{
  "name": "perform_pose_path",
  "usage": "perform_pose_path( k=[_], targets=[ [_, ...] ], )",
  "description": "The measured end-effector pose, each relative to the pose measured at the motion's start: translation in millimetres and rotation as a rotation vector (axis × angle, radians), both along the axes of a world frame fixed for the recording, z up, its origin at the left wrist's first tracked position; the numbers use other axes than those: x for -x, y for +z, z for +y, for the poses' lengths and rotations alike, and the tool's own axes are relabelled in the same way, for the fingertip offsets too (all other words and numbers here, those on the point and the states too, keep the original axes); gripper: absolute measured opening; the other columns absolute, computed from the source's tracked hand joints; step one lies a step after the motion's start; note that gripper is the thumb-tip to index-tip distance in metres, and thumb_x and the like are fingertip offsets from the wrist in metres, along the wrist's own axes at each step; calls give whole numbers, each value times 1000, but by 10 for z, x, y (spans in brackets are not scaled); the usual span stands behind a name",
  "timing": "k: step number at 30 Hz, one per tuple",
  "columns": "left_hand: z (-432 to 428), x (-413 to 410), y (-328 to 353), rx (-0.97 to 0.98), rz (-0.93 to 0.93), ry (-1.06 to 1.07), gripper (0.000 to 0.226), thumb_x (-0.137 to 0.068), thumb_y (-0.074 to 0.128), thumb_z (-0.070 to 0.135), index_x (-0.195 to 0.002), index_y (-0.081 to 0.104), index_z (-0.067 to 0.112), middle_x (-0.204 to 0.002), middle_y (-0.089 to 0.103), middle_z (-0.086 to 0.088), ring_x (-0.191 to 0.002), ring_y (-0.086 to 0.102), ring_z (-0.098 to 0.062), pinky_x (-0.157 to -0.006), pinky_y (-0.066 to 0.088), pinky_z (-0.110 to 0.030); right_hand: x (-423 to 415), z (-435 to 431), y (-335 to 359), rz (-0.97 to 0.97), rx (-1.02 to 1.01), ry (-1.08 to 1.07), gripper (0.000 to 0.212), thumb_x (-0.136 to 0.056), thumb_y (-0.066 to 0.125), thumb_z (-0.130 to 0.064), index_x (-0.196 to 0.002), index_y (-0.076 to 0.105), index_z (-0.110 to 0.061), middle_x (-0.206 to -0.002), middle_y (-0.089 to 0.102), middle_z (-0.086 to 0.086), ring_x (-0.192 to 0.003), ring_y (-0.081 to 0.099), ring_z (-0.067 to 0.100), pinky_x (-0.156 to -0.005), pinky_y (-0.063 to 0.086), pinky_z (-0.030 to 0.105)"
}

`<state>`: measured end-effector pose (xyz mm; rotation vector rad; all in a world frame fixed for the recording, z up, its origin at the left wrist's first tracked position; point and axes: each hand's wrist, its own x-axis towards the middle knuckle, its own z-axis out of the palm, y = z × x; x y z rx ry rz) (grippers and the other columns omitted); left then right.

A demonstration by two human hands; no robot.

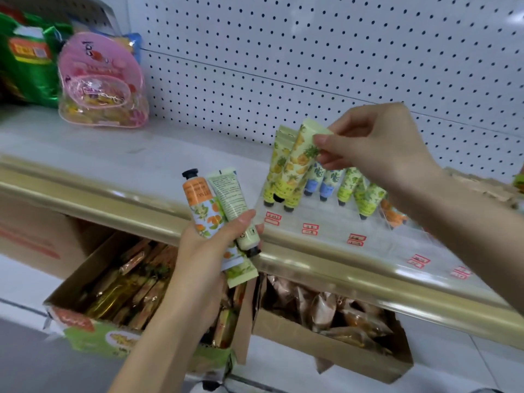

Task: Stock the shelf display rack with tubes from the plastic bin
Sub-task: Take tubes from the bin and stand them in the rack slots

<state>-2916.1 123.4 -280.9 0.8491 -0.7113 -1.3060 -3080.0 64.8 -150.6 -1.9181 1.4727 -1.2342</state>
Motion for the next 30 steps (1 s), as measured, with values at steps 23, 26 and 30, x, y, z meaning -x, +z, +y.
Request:
perform_pose_path(
  k=[23,26,30],
  targets=[
    [-328,-254,-398,-3,70,-153,35,-56,81,24,-90,78,18,-103,73,-15,-92,72,-32,-68,59,-41,-238,-229,-419,192,95,-71,17,-79,72,-16,-64,63,-17,-55,67,-3,-55,67,12,-72,58,38],
    [-298,-244,-355,25,56,-182,34,-57,80,24,-91,78,22,-105,73,-14,-93,72,-31,-74,59,-43,-248,-231,-418,218,108,-83,15,-79,72,-18,-67,63,-18,-57,66,-1,-61,68,15,-70,57,37],
    [-270,-220,-298,15,45,-183,38,-57,87,26,-93,77,22,-105,73,-14,-92,72,-31,-72,59,-41,-264,-225,-404,275,119,-95,16,-78,72,-19,-66,61,-21,-63,66,-3,-65,68,13,-66,56,31]
  ],
)
